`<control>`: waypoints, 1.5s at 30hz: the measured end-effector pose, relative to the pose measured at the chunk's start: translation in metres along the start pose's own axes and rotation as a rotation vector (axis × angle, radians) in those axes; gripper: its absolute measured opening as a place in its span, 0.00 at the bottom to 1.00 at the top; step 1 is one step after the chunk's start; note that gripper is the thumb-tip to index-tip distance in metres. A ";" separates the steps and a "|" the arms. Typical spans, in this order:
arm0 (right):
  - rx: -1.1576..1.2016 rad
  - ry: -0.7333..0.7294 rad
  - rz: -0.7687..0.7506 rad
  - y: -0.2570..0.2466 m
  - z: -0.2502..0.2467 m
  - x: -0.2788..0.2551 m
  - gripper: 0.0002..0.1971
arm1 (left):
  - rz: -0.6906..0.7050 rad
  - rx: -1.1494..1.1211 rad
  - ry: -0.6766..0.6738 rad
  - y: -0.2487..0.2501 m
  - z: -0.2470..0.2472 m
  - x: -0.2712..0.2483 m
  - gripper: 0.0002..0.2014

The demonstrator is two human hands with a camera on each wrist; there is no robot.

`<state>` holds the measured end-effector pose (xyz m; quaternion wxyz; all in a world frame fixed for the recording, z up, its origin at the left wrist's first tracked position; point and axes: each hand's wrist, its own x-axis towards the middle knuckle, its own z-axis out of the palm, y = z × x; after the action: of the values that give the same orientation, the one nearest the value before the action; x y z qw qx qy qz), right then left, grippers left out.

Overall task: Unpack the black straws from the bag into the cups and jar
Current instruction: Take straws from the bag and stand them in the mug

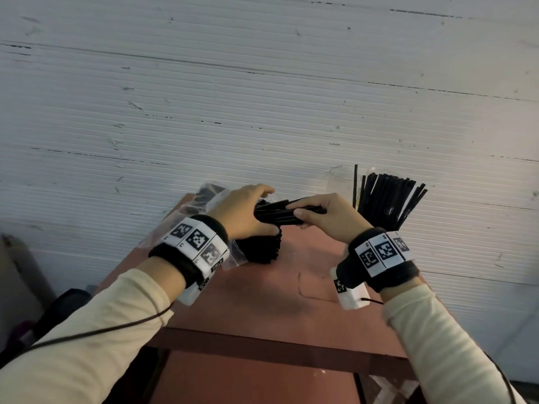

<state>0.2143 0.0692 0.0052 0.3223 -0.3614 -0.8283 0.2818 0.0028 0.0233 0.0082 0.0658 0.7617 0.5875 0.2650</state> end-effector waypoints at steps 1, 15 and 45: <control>-0.004 0.003 -0.008 -0.001 -0.001 -0.003 0.10 | -0.010 0.032 -0.079 0.005 0.005 0.006 0.43; 0.009 0.162 -0.046 -0.021 -0.035 -0.039 0.12 | 0.069 0.029 -0.001 0.028 0.033 0.032 0.06; -0.352 0.322 -0.240 -0.033 -0.031 -0.040 0.13 | 0.005 -0.911 -0.299 0.091 0.071 0.009 0.04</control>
<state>0.2444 0.0262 0.0352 0.4133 -0.3516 -0.8394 0.0319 0.1170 0.0196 -0.0121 0.4761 0.6866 0.3939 0.3832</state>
